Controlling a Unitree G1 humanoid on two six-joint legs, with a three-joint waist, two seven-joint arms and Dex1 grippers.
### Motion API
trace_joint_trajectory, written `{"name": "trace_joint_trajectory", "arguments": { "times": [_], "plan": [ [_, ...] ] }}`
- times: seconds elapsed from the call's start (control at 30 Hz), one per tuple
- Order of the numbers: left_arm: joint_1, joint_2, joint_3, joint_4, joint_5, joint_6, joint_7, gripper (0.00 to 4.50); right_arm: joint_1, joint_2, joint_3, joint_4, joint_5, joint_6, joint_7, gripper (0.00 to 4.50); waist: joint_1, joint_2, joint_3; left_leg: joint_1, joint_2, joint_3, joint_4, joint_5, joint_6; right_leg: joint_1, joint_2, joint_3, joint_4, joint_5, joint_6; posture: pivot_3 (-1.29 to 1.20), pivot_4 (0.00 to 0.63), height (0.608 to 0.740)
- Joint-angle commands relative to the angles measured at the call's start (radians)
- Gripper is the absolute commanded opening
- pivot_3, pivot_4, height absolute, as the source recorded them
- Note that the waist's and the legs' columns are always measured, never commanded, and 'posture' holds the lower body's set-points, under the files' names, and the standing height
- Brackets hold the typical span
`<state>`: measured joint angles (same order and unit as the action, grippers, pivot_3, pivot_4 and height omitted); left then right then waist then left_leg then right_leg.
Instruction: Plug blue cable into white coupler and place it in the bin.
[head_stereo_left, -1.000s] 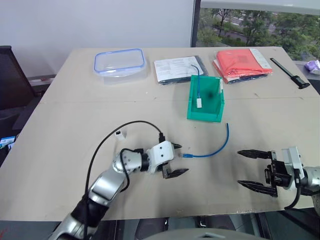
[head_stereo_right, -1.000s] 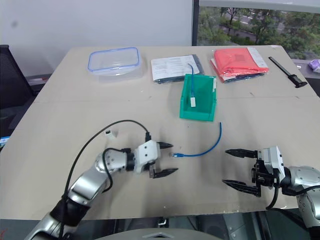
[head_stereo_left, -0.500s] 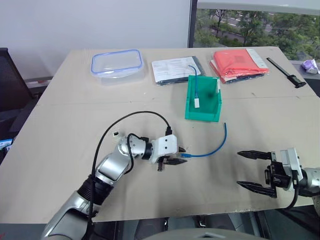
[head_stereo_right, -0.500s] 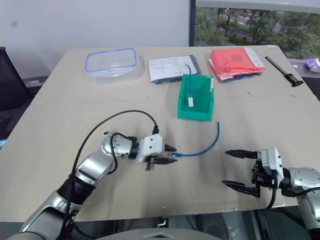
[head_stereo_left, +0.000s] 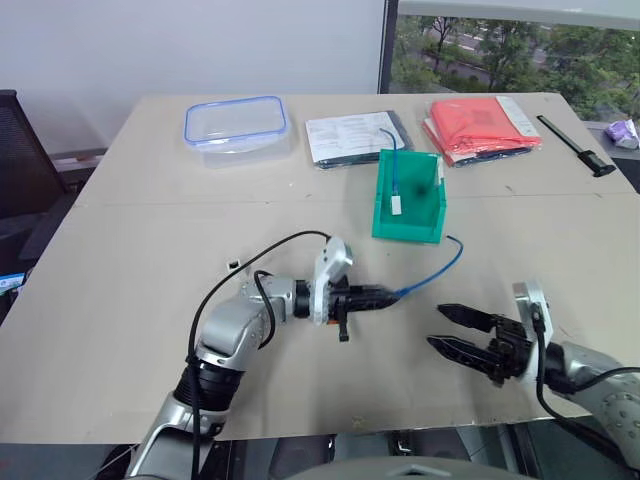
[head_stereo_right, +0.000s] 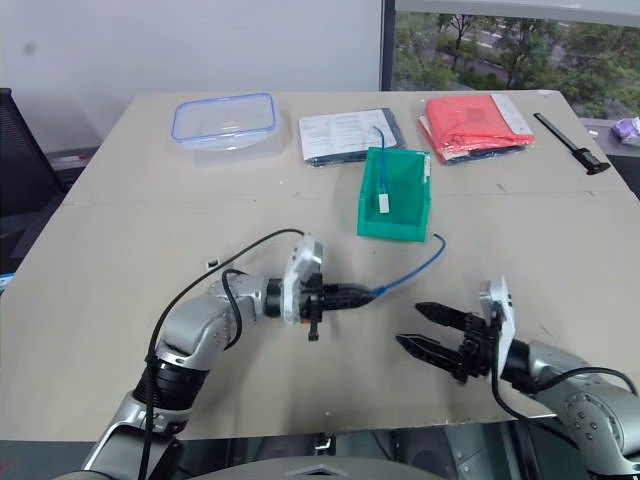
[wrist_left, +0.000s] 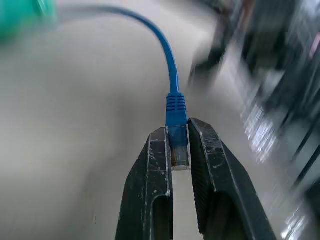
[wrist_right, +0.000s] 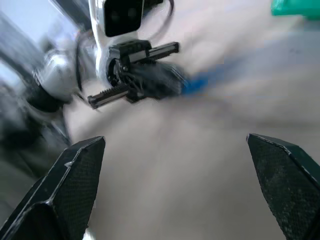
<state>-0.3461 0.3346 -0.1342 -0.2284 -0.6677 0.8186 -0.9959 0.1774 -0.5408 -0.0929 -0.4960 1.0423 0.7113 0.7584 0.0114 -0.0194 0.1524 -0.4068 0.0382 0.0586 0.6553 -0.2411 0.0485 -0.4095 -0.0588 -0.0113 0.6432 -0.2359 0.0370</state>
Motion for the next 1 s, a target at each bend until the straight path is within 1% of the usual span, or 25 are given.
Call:
{"name": "trace_joint_trajectory", "arguments": {
  "times": [0.03,0.17,0.27,0.33,0.37,0.4,0.43,0.47,0.5,0.53,0.6,0.63,0.8,0.87,0.9,0.93,1.0],
  "plan": [
    [0.012,-0.017,0.051,-0.077,-0.145,0.112,0.044,0.05,-0.044,0.077,-0.023,-0.037,0.117,0.011,-0.105,4.50,0.000,0.000,0.000,0.000,0.000,0.000,0.000,0.000,0.000,0.000,0.001,0.000,0.000,0.000,0.000,0.00,0.150,0.737],
    [0.016,-0.032,0.067,-0.094,-0.210,0.162,0.092,0.05,-0.102,0.159,-0.042,-0.026,0.208,-0.001,-0.181,4.50,0.000,0.000,0.000,-0.001,0.000,-0.002,0.000,0.000,0.000,0.000,0.004,0.000,0.000,0.002,0.003,0.00,0.150,0.737],
    [0.002,-0.047,0.080,-0.081,-0.238,0.174,0.123,0.05,-0.127,0.165,-0.043,-0.032,0.256,0.009,-0.188,4.50,0.002,0.000,0.000,-0.003,-0.001,-0.003,0.000,0.000,0.000,-0.002,0.005,0.000,0.000,0.002,0.003,0.00,0.150,0.737],
    [-0.006,-0.054,0.084,-0.071,-0.251,0.179,0.138,0.00,-0.132,0.151,-0.035,-0.038,0.256,0.017,-0.181,3.91,0.002,0.000,0.000,-0.004,-0.001,-0.004,0.000,0.000,0.000,-0.002,0.005,0.000,0.000,0.002,0.003,0.00,0.150,0.737],
    [-0.009,-0.056,0.084,-0.068,-0.255,0.180,0.143,0.00,-0.132,0.142,-0.031,-0.040,0.260,0.025,-0.176,3.69,0.002,0.000,0.000,-0.004,-0.001,-0.004,0.001,0.000,0.000,-0.002,0.005,0.000,0.000,0.002,0.003,0.00,0.150,0.737],
    [-0.012,-0.060,0.084,-0.066,-0.261,0.181,0.149,0.00,-0.131,0.135,-0.028,-0.041,0.266,0.031,-0.172,3.36,0.002,0.000,0.000,-0.005,-0.002,-0.005,0.001,0.000,0.000,-0.002,0.005,0.000,-0.001,0.002,0.003,0.00,0.150,0.737],
    [-0.013,-0.064,0.084,-0.064,-0.265,0.181,0.155,0.00,-0.133,0.131,-0.030,-0.039,0.271,0.035,-0.172,2.78,0.002,0.000,0.000,-0.005,-0.002,-0.005,0.001,0.000,0.000,-0.002,0.005,0.000,-0.001,0.002,0.003,0.00,0.150,0.737],
    [-0.015,-0.066,0.083,-0.063,-0.267,0.181,0.159,0.00,-0.134,0.127,-0.031,-0.038,0.274,0.037,-0.172,2.35,0.002,0.000,0.000,-0.005,-0.002,-0.005,0.001,0.000,0.000,-0.002,0.005,-0.001,-0.001,0.002,0.003,0.00,0.150,0.737],
    [-0.015,-0.068,0.083,-0.063,-0.270,0.180,0.164,0.00,-0.135,0.124,-0.031,-0.035,0.275,0.038,-0.172,1.72,0.002,0.000,0.000,-0.005,-0.002,-0.005,0.001,0.000,0.000,-0.002,0.005,-0.001,-0.001,0.002,0.003,0.00,0.150,0.737],
    [-0.015,-0.073,0.086,-0.062,-0.277,0.181,0.170,0.00,-0.136,0.121,-0.031,-0.032,0.273,0.038,-0.171,1.33,0.001,0.000,0.000,-0.005,-0.002,-0.006,0.001,0.000,0.000,-0.002,0.006,-0.001,-0.001,0.002,0.003,0.00,0.150,0.737],
    [-0.012,-0.076,0.087,-0.062,-0.286,0.183,0.178,0.00,-0.140,0.121,-0.033,-0.025,0.273,0.036,-0.173,0.36,0.001,0.000,0.000,-0.006,-0.002,-0.007,0.001,0.000,0.000,-0.002,0.006,-0.002,0.000,0.002,0.003,0.00,0.150,0.737],
    [-0.008,-0.074,0.084,-0.066,-0.289,0.184,0.176,0.00,-0.144,0.126,-0.038,-0.021,0.287,0.034,-0.180,0.05,0.001,0.000,0.000,-0.006,-0.002,-0.007,0.001,0.000,0.000,-0.002,0.006,-0.002,0.000,0.002,0.003,0.00,0.150,0.737],
    [0.020,-0.049,0.074,-0.081,-0.304,0.182,0.155,0.00,-0.157,0.129,-0.052,-0.013,0.326,0.031,-0.187,0.05,0.001,0.000,0.000,-0.006,-0.001,-0.008,0.001,0.000,0.000,-0.002,0.006,-0.002,0.000,0.002,0.003,0.00,0.150,0.737],
    [0.026,-0.045,0.087,-0.070,-0.323,0.183,0.152,0.99,-0.159,0.121,-0.052,-0.008,0.328,0.040,-0.173,0.00,0.001,0.000,0.000,-0.006,-0.001,-0.008,0.001,0.000,0.000,-0.002,0.006,-0.002,0.000,0.002,0.003,0.00,0.150,0.737],
    [0.027,-0.042,0.094,-0.067,-0.337,0.187,0.147,1.29,-0.160,0.120,-0.052,-0.007,0.329,0.043,-0.170,0.00,0.001,0.000,0.000,-0.006,-0.001,-0.008,0.001,0.000,0.000,-0.002,0.006,-0.002,0.000,0.002,0.003,0.00,0.150,0.737],
    [0.027,-0.039,0.098,-0.065,-0.347,0.190,0.143,1.83,-0.162,0.119,-0.052,-0.005,0.329,0.044,-0.168,0.00,0.001,0.000,0.000,-0.006,-0.001,-0.007,0.001,0.000,0.000,-0.002,0.006,-0.002,0.000,0.002,0.003,0.00,0.150,0.737],
    [0.035,-0.027,0.090,-0.079,-0.326,0.173,0.150,2.76,-0.172,0.123,-0.054,0.004,0.331,0.041,-0.169,0.00,0.001,0.000,0.000,-0.006,-0.001,-0.008,0.001,0.000,0.000,-0.002,0.006,-0.003,0.000,0.002,0.003,0.00,0.150,0.737]
  ]
}}
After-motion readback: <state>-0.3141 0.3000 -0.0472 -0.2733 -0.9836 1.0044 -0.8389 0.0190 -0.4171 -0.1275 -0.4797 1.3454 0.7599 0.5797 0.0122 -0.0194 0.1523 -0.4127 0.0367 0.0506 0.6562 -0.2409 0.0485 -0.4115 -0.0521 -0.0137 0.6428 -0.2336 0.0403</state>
